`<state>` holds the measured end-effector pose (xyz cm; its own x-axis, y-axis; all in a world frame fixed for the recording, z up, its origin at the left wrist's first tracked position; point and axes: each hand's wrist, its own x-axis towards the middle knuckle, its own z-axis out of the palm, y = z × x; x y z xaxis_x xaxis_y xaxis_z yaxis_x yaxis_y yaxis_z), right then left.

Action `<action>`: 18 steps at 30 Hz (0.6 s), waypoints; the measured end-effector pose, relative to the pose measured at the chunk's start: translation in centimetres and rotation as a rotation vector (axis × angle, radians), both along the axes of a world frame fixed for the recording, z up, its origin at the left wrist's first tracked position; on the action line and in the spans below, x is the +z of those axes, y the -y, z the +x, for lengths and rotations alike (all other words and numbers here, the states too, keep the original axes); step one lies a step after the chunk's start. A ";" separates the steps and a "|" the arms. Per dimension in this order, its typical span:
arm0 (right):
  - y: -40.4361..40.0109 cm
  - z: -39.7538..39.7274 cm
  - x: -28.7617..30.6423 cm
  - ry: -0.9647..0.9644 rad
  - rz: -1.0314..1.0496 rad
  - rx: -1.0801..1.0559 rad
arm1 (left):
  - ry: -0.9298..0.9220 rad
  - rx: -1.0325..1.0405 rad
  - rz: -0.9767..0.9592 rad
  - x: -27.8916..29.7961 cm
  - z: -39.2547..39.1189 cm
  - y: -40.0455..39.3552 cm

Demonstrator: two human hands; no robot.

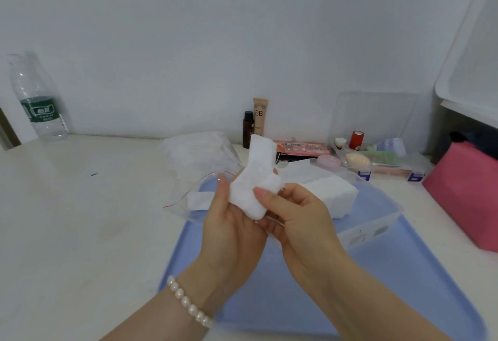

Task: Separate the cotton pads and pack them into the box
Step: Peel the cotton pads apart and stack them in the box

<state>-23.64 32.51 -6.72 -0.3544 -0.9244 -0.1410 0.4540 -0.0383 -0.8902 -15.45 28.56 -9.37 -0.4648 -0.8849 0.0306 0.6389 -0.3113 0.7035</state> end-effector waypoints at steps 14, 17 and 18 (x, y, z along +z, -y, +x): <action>0.3 -1.5 1.0 -0.226 0.066 0.127 | 0.019 -0.137 0.181 1.4 1.3 1.1; 0.3 -1.7 1.2 -0.365 0.124 0.143 | 0.011 -0.164 0.200 1.3 1.1 1.2; 0.3 -1.8 1.4 -0.434 0.144 0.148 | 0.007 -0.173 0.213 1.2 1.0 1.2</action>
<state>-25.40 32.20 -5.37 -0.2746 -0.9513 -0.1399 0.0304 0.1369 -0.9901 -14.44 27.37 -8.14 -0.6094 -0.7782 -0.1517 0.5585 -0.5572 0.6145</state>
